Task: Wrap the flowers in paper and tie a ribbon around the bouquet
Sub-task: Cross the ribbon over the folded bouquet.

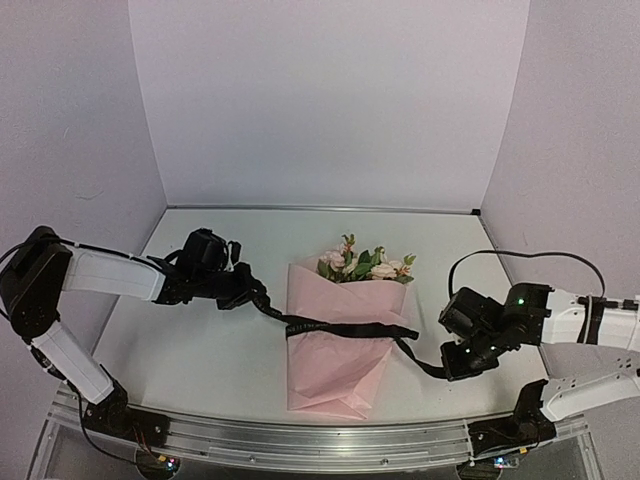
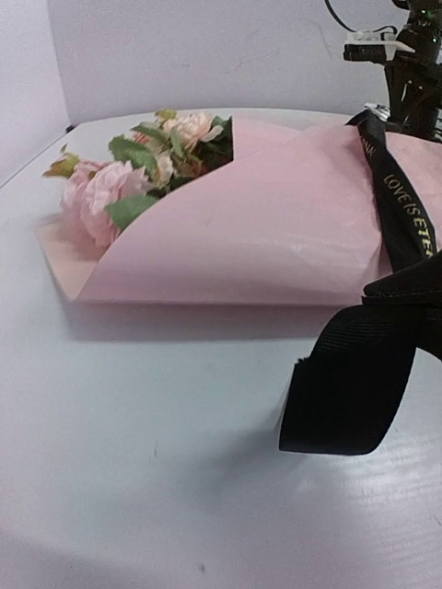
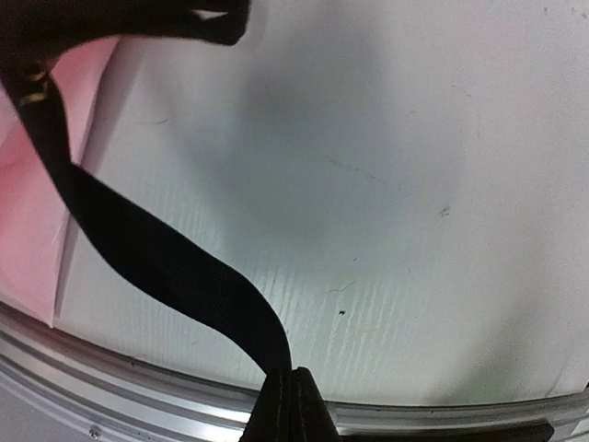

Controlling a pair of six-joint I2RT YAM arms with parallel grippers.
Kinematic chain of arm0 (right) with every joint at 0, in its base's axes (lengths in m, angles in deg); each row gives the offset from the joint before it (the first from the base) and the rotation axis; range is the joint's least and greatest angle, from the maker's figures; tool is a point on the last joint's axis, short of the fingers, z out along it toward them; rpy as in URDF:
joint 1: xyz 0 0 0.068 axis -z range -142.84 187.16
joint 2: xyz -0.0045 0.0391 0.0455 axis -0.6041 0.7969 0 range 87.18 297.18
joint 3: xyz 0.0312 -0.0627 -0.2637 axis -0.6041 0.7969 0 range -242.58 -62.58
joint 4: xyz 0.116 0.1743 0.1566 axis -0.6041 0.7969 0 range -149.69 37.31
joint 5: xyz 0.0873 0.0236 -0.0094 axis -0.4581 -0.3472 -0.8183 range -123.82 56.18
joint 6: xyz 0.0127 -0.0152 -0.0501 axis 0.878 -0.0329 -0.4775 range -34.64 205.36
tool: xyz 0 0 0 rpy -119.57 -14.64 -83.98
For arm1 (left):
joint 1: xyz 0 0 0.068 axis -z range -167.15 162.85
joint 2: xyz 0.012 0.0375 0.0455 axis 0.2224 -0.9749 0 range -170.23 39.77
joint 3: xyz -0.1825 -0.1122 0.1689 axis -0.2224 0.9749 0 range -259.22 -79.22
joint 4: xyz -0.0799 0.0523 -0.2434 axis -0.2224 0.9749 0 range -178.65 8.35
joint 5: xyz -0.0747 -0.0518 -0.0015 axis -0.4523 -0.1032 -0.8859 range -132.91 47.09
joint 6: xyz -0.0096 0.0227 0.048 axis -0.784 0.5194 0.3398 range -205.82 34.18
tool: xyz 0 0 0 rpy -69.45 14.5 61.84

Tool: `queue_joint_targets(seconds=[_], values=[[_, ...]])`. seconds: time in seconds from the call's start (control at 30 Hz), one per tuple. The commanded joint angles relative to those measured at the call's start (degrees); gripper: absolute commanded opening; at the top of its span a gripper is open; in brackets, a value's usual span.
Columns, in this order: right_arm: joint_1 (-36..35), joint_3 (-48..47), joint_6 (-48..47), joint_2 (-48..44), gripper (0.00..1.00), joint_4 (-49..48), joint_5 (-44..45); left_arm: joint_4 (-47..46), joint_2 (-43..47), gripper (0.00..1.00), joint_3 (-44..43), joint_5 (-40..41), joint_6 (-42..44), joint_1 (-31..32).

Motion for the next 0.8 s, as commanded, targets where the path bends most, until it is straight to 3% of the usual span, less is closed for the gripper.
queue_joint_targets(seconds=[0.0, 0.23, 0.43, 0.77], values=[[5.9, -1.9, 2.7, 4.1, 0.00, 1.9, 7.8, 4.1, 6.4, 0.00, 4.5, 9.0, -1.6, -3.7], [12.7, -5.5, 2.2, 16.6, 0.00, 3.6, 14.4, 5.3, 12.6, 0.00, 12.0, 13.0, -4.4, -10.1], [18.9, -9.8, 2.6, 16.9, 0.00, 3.4, 18.8, 5.1, 13.5, 0.00, 14.3, 13.7, -3.4, -16.1], [30.6, -17.1, -2.5, 25.0, 0.00, -5.2, 13.8, 4.2, 12.7, 0.00, 14.5, 14.5, 1.8, -20.4]])
